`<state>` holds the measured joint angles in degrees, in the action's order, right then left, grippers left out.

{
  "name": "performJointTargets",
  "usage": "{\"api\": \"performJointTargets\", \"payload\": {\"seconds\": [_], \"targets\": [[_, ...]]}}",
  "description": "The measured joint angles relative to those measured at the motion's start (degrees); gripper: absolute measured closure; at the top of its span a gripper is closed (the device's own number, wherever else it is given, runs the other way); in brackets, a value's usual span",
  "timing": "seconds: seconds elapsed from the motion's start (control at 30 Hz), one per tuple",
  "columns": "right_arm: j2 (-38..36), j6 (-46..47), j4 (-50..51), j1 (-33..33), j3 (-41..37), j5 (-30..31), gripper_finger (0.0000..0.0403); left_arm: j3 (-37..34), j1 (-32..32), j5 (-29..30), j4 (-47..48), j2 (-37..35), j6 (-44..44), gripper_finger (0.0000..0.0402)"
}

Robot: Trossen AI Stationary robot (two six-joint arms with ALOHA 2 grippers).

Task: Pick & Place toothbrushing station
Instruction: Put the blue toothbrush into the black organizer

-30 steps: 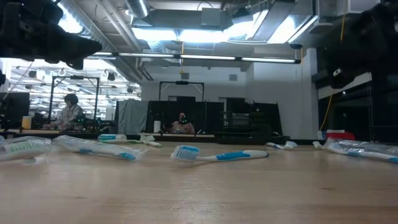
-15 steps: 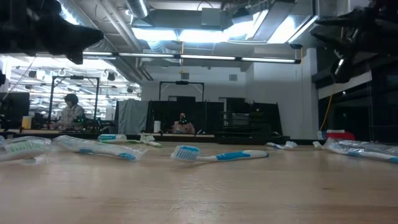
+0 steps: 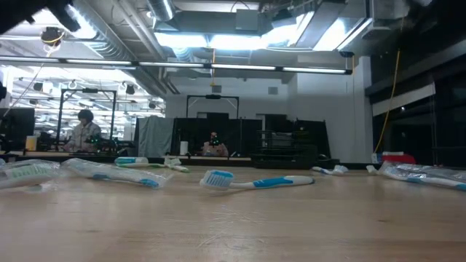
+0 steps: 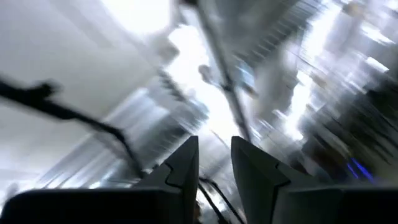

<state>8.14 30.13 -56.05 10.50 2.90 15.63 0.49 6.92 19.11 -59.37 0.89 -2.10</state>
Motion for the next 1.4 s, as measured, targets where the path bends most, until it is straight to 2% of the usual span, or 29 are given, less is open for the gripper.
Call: {"api": "performJointTargets", "payload": {"seconds": [0.1, 0.17, 0.23, 0.33, 0.43, 0.57, 0.63, 0.73, 0.83, 0.9, 0.97, 1.13, 1.27, 1.4], "targets": [[0.92, -9.69, -1.67, 0.00, 4.68, -8.64, 0.0305, 0.69, 0.04, -0.92, -5.59, 0.02, -1.96, 0.0366], [2.31, -14.29, -1.58, 0.00, 8.46, -14.65, 0.0305, 2.17, 0.11, -2.25, -7.05, -0.02, 2.34, 0.0365], [4.52, -18.14, -0.30, 0.00, 12.82, -20.82, 0.0305, 4.43, 0.09, -6.19, -5.39, 0.00, 3.60, 0.0365], [8.70, -22.05, 5.29, 0.00, 20.02, -28.22, 0.0305, 8.57, 0.10, -15.53, -1.01, 0.22, 5.48, 0.0365], [13.30, -25.24, 13.14, -0.02, 28.68, -32.83, 0.0305, 14.67, 0.10, -16.15, 5.82, 2.68, 7.08, 0.0360], [18.43, -27.85, 28.68, -0.02, 41.17, -38.16, 0.0305, 25.89, 0.09, -17.44, 18.88, 11.91, 3.72, 0.0350], [20.32, -28.09, 38.41, -0.02, 47.77, -41.89, 0.0304, 32.26, 0.09, -21.97, 21.93, 17.40, 1.30, 0.0347], [22.93, -29.69, 49.50, -0.01, 55.77, -46.16, 0.0304, 41.40, 0.11, -28.37, 24.13, 24.02, -7.91, 0.0345], [24.87, -31.04, 54.36, 0.00, 60.76, -49.38, 0.0304, 49.31, 0.09, -27.66, 28.64, 28.21, -13.08, 0.0347], [25.44, -31.27, 57.04, 0.00, 62.48, -49.84, 0.0304, 54.29, 0.11, -25.19, 39.43, 29.22, -14.06, 0.0348], [25.67, -31.59, 58.00, 0.00, 62.85, -47.65, 0.0304, 57.94, 0.09, -23.49, 48.83, 29.87, -13.09, 0.0350], [25.75, -30.98, 57.61, -0.02, 62.88, -42.57, 0.0304, 61.59, 0.11, -27.63, 49.65, 31.85, -10.11, 0.0349], [25.88, -31.72, 55.64, -0.02, 62.90, -39.50, 0.0304, 62.16, 0.09, -21.94, 50.52, 32.82, -7.03, 0.0334], [25.96, -37.33, 54.49, 0.00, 62.90, -33.61, 0.0304, 62.16, 0.10, -16.57, 50.60, 32.76, -13.72, 0.0317]]}}
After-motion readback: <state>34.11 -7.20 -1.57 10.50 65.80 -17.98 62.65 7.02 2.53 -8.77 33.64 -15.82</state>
